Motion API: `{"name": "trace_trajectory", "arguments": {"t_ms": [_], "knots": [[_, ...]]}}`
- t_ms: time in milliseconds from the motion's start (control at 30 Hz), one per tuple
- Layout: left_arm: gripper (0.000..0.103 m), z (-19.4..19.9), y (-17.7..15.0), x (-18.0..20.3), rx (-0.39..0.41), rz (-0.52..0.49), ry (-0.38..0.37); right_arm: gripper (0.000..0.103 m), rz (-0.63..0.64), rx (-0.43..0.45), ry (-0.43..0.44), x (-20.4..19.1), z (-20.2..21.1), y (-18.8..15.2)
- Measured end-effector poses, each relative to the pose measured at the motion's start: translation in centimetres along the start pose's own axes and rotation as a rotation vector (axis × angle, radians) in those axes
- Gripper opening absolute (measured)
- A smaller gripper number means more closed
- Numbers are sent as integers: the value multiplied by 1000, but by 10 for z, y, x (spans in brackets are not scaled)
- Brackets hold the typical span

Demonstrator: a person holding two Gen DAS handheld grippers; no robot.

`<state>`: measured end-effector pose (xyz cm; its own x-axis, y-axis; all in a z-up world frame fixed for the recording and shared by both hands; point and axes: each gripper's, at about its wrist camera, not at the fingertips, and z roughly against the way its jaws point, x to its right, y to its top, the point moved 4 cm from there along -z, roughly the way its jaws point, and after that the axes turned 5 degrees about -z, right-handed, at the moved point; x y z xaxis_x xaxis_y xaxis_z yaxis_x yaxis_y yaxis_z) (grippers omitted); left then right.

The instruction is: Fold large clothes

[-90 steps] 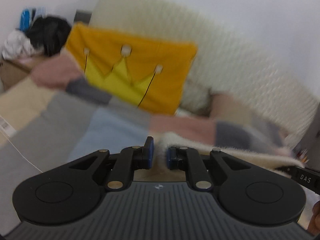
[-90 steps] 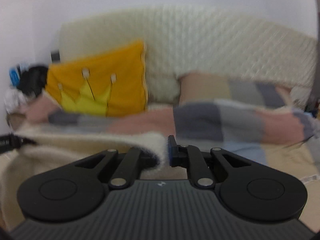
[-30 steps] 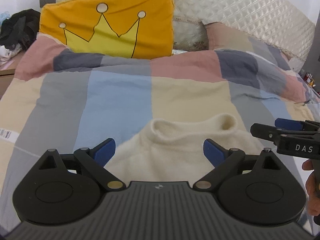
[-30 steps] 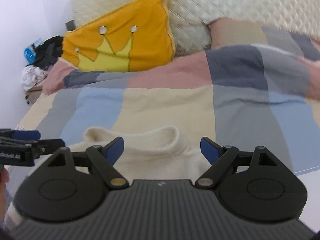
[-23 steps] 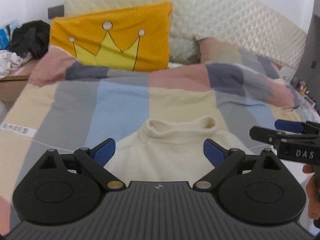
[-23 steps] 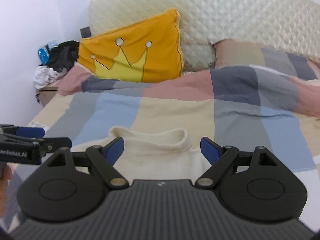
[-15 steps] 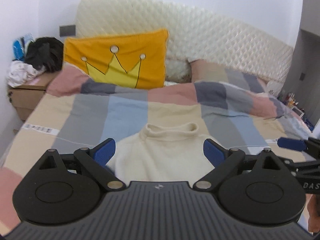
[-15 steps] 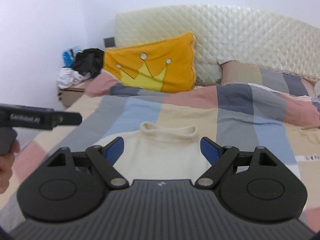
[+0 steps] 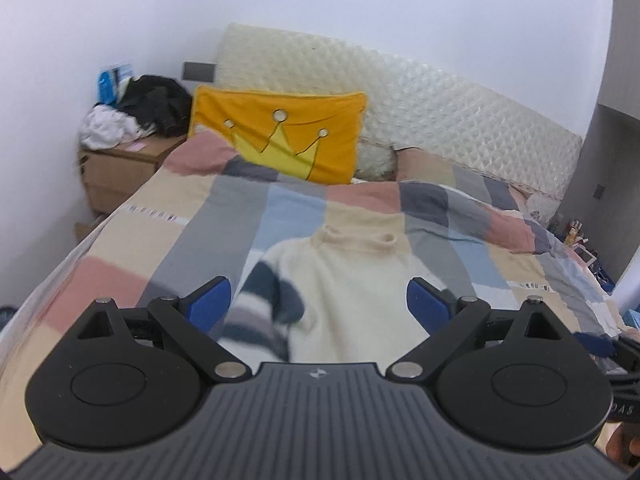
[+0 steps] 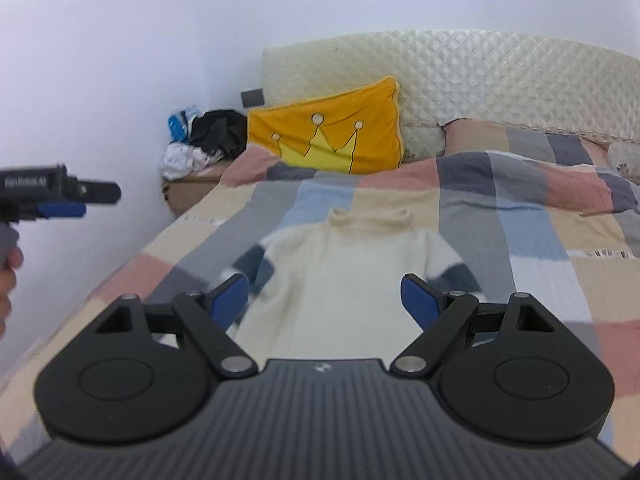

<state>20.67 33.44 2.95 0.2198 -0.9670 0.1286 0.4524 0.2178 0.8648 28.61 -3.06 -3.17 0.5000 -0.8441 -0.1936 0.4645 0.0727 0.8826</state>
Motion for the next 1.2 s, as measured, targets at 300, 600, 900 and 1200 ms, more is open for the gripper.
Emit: {"name": "trace_trajectory", "arguments": {"t_ms": [300, 600, 900, 1200], "knots": [[97, -8, -100, -49, -150, 144, 65, 85, -61, -83, 13, 7, 4, -79], [96, -86, -176, -86, -413, 184, 184, 85, -96, -158, -8, 26, -33, -139], [71, -134, -210, -90, -533, 111, 224, 85, -62, -155, -1, 48, -70, -158], [16, -136, -187, -118, -503, 178, 188, 85, -230, -149, -45, 84, -83, -160]]}}
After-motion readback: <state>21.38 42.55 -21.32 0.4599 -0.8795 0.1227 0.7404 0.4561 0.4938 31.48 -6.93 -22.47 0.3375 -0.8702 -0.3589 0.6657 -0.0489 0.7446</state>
